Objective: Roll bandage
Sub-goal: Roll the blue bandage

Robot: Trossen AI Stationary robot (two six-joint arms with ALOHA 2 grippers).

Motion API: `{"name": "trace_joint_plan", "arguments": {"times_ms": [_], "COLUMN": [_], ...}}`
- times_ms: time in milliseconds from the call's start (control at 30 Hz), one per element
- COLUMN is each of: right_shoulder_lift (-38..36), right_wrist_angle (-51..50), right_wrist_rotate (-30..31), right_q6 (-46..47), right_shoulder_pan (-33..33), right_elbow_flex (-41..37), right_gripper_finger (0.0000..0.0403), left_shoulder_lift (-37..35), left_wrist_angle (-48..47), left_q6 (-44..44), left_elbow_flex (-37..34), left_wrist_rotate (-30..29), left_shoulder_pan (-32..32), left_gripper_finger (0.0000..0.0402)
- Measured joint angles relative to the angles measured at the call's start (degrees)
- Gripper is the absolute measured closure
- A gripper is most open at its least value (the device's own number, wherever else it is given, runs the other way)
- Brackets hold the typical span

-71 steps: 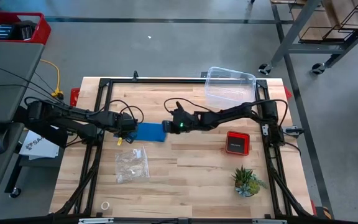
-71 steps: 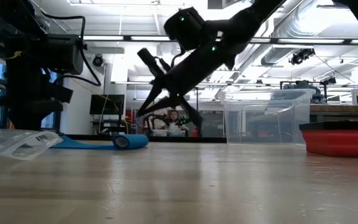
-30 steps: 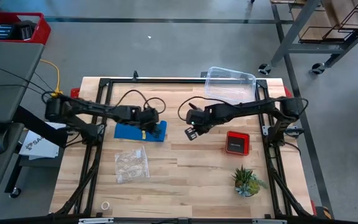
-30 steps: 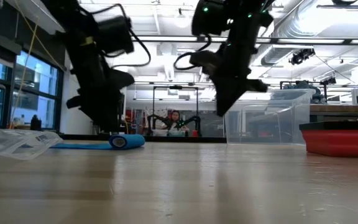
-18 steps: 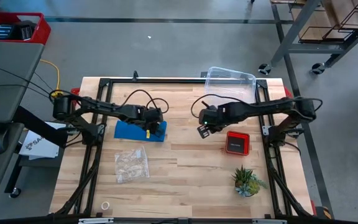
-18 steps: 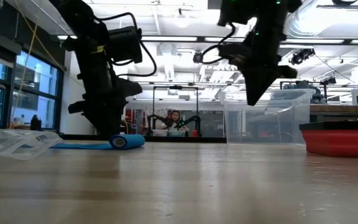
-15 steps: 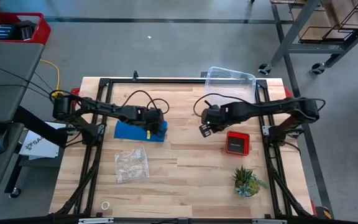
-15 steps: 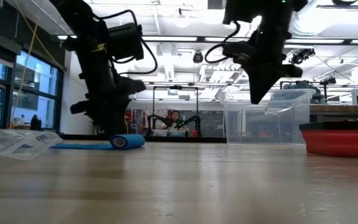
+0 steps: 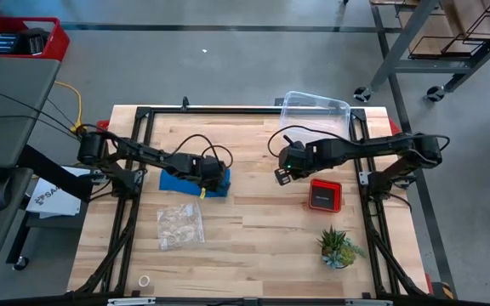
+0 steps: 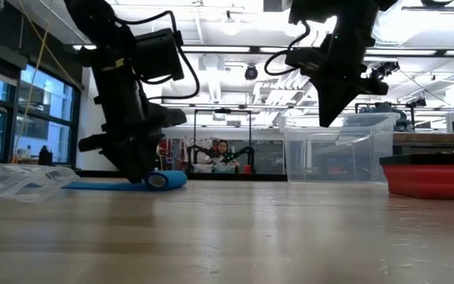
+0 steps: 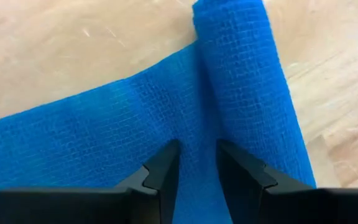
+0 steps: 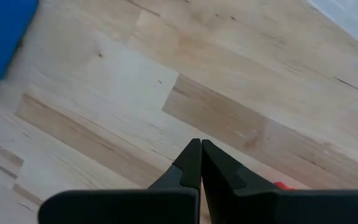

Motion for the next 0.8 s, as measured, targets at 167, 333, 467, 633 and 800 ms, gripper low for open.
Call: {"name": "trace_joint_plan", "arguments": {"times_ms": [167,333,467,633,800], "right_shoulder_lift": [0.0,0.0,0.0,0.0,0.0], "right_wrist_angle": [-0.1,-1.5,-3.8,-4.9,-4.9], "right_wrist_rotate": [0.0,0.0,0.0,-0.6,-1.8], "right_q6": [-0.6,-1.0,-1.3,-1.7,-1.7], "right_shoulder_pan": [0.0,0.0,0.0,0.0,0.0], "right_elbow_flex": [0.0,0.0,0.0,0.0,0.0], "right_gripper_finger": [0.0403,0.0403,0.0403,0.0403,0.0403], "left_shoulder_lift": [0.4,0.5,0.5,0.8,2.4], "left_wrist_angle": [3.0,5.6,7.7,8.0,7.6], "left_q6": [-2.8,-4.6,-4.7,-4.6,-4.1], "left_elbow_flex": [0.0,0.0,0.0,0.0,0.1], "left_wrist_rotate": [0.1,0.4,-0.6,-2.8,-1.4], "left_shoulder_pan": [-1.4,-1.7,-1.6,-1.4,0.7], "left_gripper_finger": [0.0298,0.0298,0.0298,0.0298,0.0298]}}
